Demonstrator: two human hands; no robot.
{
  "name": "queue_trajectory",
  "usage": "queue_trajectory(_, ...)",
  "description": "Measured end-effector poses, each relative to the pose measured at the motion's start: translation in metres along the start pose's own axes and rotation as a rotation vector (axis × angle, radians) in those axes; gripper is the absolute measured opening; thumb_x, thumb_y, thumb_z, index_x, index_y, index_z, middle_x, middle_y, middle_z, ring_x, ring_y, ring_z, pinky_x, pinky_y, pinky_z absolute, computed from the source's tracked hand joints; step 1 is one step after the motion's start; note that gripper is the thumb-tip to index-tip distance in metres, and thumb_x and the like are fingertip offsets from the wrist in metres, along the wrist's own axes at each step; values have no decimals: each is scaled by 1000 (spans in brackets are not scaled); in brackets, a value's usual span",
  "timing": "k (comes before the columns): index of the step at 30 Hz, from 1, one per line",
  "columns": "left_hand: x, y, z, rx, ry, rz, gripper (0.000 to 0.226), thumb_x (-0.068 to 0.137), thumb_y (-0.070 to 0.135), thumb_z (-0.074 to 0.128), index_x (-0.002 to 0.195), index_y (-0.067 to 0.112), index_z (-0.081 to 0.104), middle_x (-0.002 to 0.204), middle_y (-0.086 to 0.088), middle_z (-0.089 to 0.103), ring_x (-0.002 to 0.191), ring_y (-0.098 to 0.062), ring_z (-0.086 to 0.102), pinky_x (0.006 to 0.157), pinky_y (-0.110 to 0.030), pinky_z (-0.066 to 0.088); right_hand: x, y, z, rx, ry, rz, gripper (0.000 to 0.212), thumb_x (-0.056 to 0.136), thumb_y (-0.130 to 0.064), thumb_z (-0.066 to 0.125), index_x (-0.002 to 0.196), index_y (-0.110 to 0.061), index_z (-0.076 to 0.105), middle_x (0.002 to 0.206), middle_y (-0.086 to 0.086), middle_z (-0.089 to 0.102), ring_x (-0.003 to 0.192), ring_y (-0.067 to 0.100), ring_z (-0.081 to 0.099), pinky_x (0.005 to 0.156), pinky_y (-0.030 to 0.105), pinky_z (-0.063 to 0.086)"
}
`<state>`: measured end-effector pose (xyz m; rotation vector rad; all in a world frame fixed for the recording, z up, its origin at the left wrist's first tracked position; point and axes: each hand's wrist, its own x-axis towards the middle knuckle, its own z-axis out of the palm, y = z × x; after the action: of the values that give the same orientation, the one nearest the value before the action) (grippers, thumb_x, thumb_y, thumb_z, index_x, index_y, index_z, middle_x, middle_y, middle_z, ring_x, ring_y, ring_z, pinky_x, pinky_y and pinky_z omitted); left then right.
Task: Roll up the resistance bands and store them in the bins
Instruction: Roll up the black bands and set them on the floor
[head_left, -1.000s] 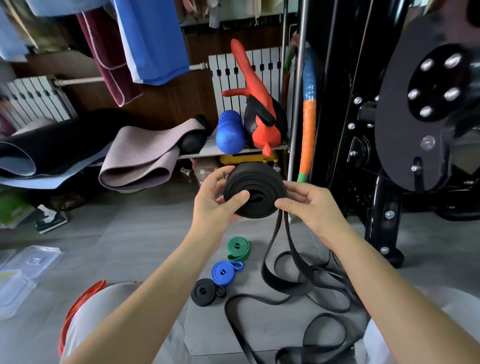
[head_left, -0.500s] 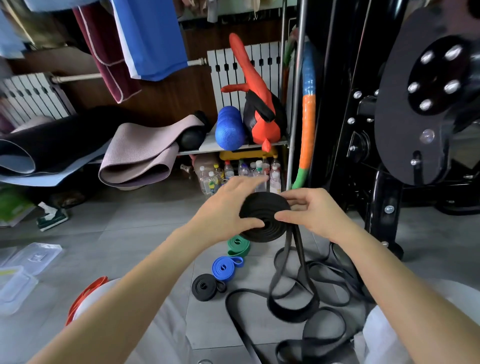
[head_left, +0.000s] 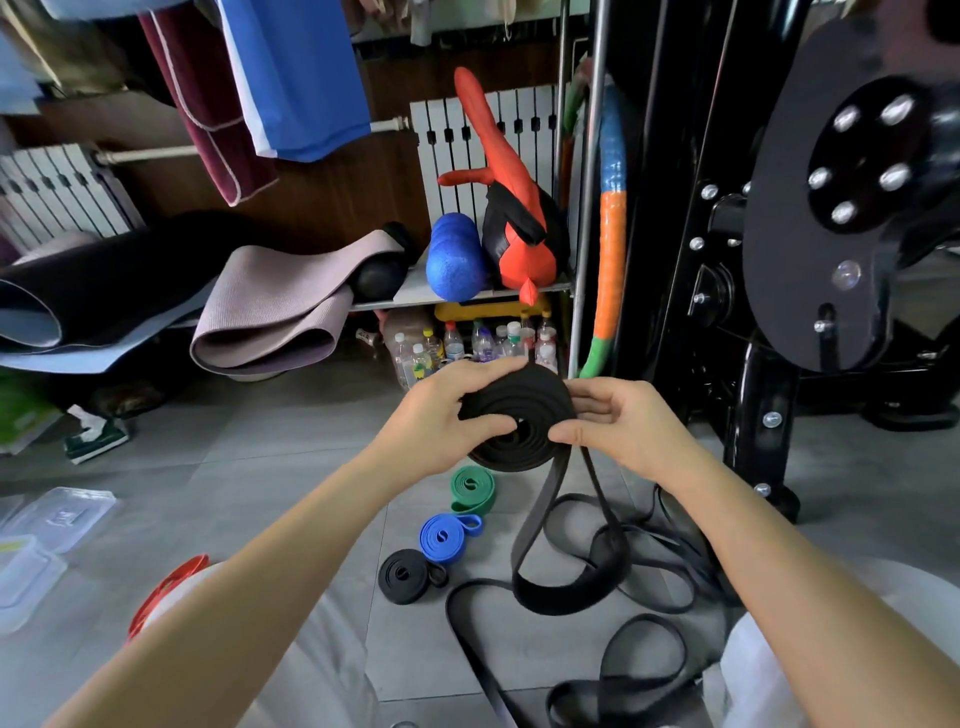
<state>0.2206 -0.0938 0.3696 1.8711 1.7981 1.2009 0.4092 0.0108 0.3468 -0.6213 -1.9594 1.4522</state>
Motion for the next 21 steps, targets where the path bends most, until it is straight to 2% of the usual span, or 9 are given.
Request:
queue_trajectory(3, -2, -2, 8, -199, 141, -47, 70, 76, 5, 73, 108, 62, 50, 106, 27, 60, 103, 4, 57, 89, -11, 44, -1, 4, 5, 41, 30, -30, 52, 70, -1, 76, 102, -39, 59, 92, -17, 71, 96, 1, 66, 82, 14, 51)
queue_trajectory(7, -8, -6, 16, -325, 157, -71, 65, 75, 0, 73, 109, 53, 53, 116, 18, 59, 109, -7, 58, 90, -23, 50, 1, 3, 5, 62, 57, -28, 50, 71, 4, 75, 99, -36, 62, 91, -15, 71, 94, 3, 67, 82, 16, 52)
queue_trajectory(9, -9, -6, 12, -219, 91, -65, 61, 75, 8, 75, 106, 53, 48, 114, 24, 55, 109, -5, 56, 89, -24, 50, 2, 1, 2, 31, 23, -18, 50, 70, 4, 75, 99, -34, 62, 94, -12, 70, 90, 2, 68, 78, 15, 52)
queue_trajectory(11, -8, -2, 5, 33, 27, -58, 56, 73, 23, 77, 105, 52, 41, 111, 27, 50, 104, 0, 53, 86, -22, 48, 3, -1, 1, -20, -20, -6, 50, 69, 4, 76, 105, -28, 62, 98, -4, 70, 90, 6, 68, 80, 17, 53)
queue_trajectory(13, -5, 3, -1, 335, -63, -4, 65, 72, 34, 75, 122, 45, 35, 121, 17, 47, 108, -8, 52, 88, -28, 46, 5, -3, 3, -61, -62, 17, 51, 69, 3, 77, 111, -22, 62, 99, -1, 70, 92, 11, 68, 85, 21, 53)
queue_trajectory(15, -1, 8, -3, 555, -199, 64, 80, 75, 36, 71, 137, 52, 22, 129, 10, 43, 109, -15, 53, 88, -32, 46, 8, -6, 5, -101, -93, 29, 50, 69, 2, 77, 113, -16, 62, 98, -2, 69, 93, 12, 67, 87, 23, 52)
queue_trajectory(16, 1, 11, -5, 608, -251, 74, 81, 77, 36, 70, 139, 54, 21, 129, 8, 43, 108, -17, 53, 87, -32, 45, 9, -7, 7, -118, -100, 30, 48, 69, 1, 78, 111, -15, 62, 97, -3, 69, 93, 11, 66, 86, 23, 52)
queue_trajectory(18, 5, 12, -9, 563, -279, 36, 75, 78, 32, 70, 137, 54, 29, 124, 7, 47, 108, -16, 52, 89, -30, 43, 11, -7, 8, -104, -79, 35, 45, 68, -2, 79, 105, -21, 62, 95, -5, 69, 91, 9, 67, 85, 23, 53)
queue_trajectory(21, 6, 10, -12, 386, -210, -5, 71, 75, 26, 75, 132, 52, 40, 118, 6, 53, 110, -9, 48, 94, -26, 39, 11, -8, 7, -58, -12, 21, 45, 66, -7, 81, 101, -27, 63, 93, -7, 70, 88, 5, 68, 81, 19, 53)
